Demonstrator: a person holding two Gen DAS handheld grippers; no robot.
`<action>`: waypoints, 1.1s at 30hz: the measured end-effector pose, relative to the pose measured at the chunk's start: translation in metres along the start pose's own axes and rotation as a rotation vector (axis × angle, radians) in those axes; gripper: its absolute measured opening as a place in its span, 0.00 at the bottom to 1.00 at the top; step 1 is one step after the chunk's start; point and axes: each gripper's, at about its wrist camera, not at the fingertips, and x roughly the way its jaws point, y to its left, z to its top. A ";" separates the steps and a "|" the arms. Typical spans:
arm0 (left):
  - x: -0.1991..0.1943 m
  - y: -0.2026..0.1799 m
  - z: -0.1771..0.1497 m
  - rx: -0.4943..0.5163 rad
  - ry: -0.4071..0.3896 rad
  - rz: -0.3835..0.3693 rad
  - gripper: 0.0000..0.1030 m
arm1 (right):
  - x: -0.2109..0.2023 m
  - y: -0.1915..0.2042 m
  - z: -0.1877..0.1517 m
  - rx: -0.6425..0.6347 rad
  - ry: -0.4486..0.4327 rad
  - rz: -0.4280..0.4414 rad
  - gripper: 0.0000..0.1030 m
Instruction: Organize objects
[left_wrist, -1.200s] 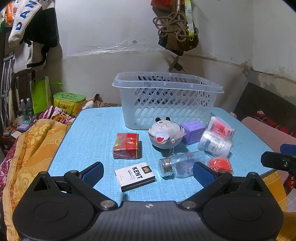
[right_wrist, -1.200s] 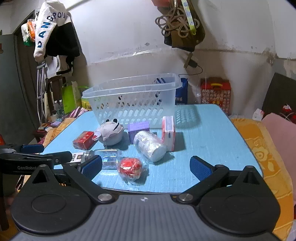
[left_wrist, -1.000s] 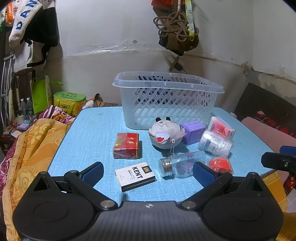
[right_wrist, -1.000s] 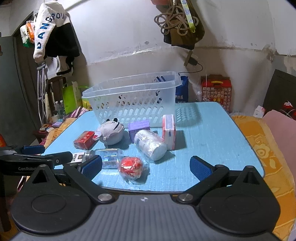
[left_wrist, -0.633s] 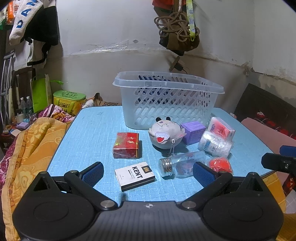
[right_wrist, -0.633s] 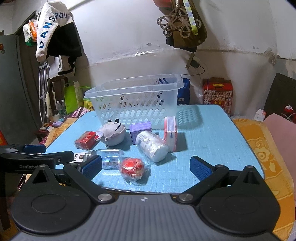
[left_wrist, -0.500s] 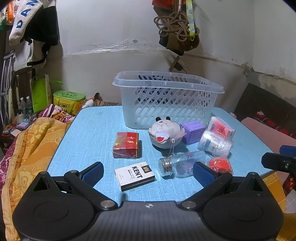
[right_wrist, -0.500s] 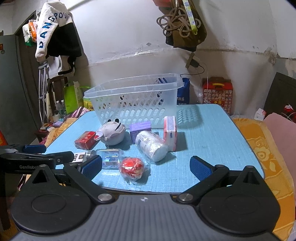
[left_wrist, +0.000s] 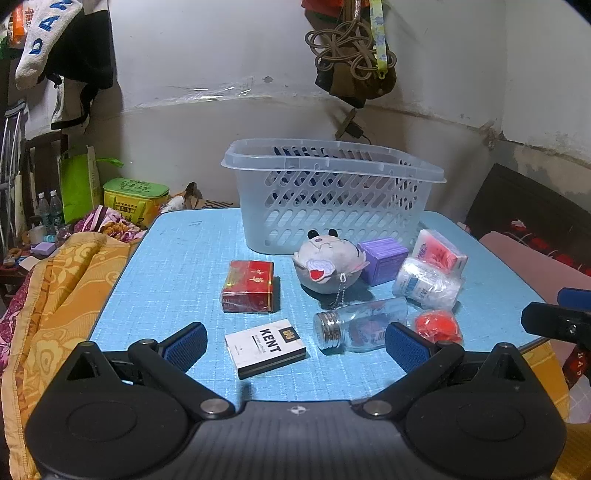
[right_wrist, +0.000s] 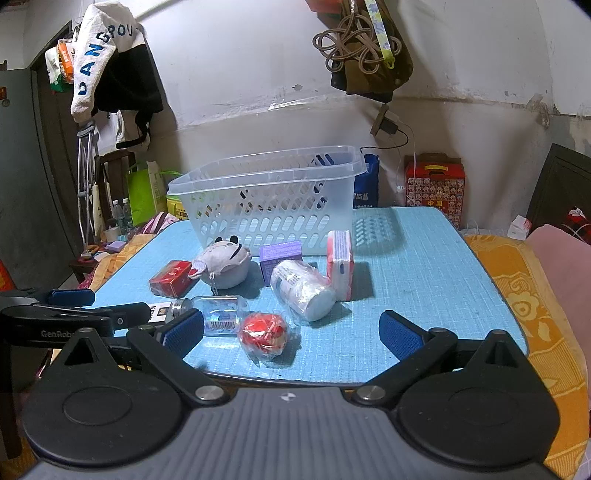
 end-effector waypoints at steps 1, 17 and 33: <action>0.000 0.000 0.000 -0.001 0.001 0.000 1.00 | 0.000 0.000 0.000 0.001 0.002 0.002 1.00; 0.001 0.002 0.000 -0.003 0.006 -0.003 1.00 | -0.001 -0.001 -0.001 0.002 -0.020 0.005 1.00; -0.008 0.017 0.031 0.039 -0.079 -0.074 1.00 | 0.011 0.002 0.014 -0.168 -0.092 -0.027 1.00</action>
